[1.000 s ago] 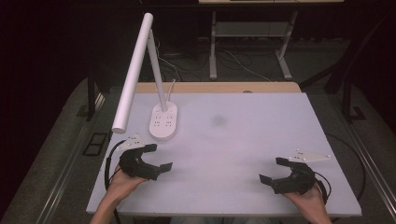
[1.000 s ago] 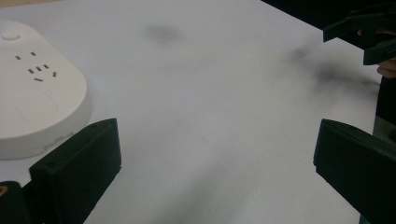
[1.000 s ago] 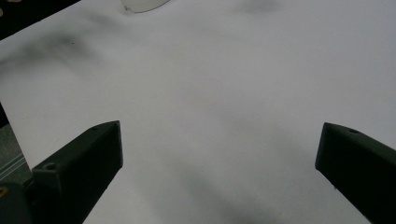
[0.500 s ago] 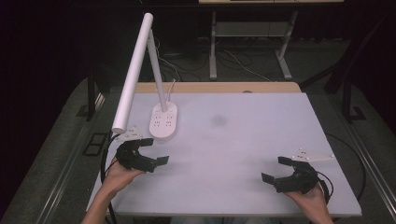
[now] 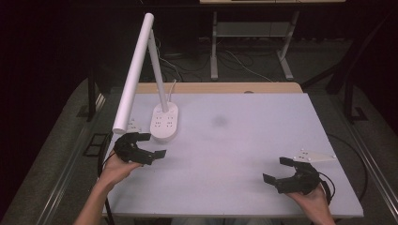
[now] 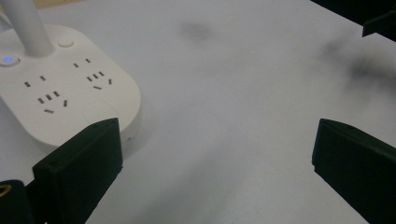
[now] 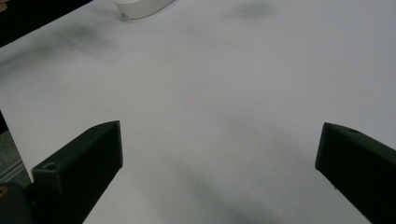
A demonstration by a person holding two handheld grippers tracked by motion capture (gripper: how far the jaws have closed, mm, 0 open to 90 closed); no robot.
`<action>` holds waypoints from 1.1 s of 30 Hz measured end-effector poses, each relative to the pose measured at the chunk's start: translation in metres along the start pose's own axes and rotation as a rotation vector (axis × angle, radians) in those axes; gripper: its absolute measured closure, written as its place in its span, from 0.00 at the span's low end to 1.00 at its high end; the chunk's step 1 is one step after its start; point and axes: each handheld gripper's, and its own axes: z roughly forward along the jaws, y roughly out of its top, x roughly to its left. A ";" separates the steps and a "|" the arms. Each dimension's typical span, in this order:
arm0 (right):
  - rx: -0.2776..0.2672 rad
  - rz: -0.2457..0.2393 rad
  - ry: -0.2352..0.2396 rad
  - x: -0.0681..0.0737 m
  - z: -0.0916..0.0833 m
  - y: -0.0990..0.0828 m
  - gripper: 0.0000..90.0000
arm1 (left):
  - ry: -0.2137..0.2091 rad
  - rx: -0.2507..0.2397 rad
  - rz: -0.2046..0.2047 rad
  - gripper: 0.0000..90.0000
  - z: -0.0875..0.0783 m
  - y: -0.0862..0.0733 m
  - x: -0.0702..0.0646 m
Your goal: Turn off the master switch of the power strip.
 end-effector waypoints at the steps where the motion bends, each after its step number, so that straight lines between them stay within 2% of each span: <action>1: 0.000 0.000 0.000 0.000 0.000 0.000 0.00 | 0.000 0.000 0.000 0.01 0.000 0.000 0.000; 13: 0.002 -0.003 -0.001 0.000 0.000 0.000 0.00 | 0.018 0.018 -0.008 0.01 0.005 0.004 0.015; 16: 0.002 -0.004 -0.001 0.000 0.000 -0.001 0.00 | 0.033 0.035 -0.004 0.01 0.003 0.009 0.021; 18: 0.001 -0.004 -0.001 0.000 0.000 0.000 0.00 | 0.037 0.024 -0.012 0.01 0.003 0.011 0.023; 26: 0.001 -0.006 -0.001 0.000 0.000 -0.001 0.00 | 0.054 0.037 0.003 0.01 -0.001 0.021 0.033; 33: 0.003 -0.007 0.001 0.000 0.000 -0.001 0.00 | 0.064 0.044 -0.001 0.02 0.002 0.025 0.042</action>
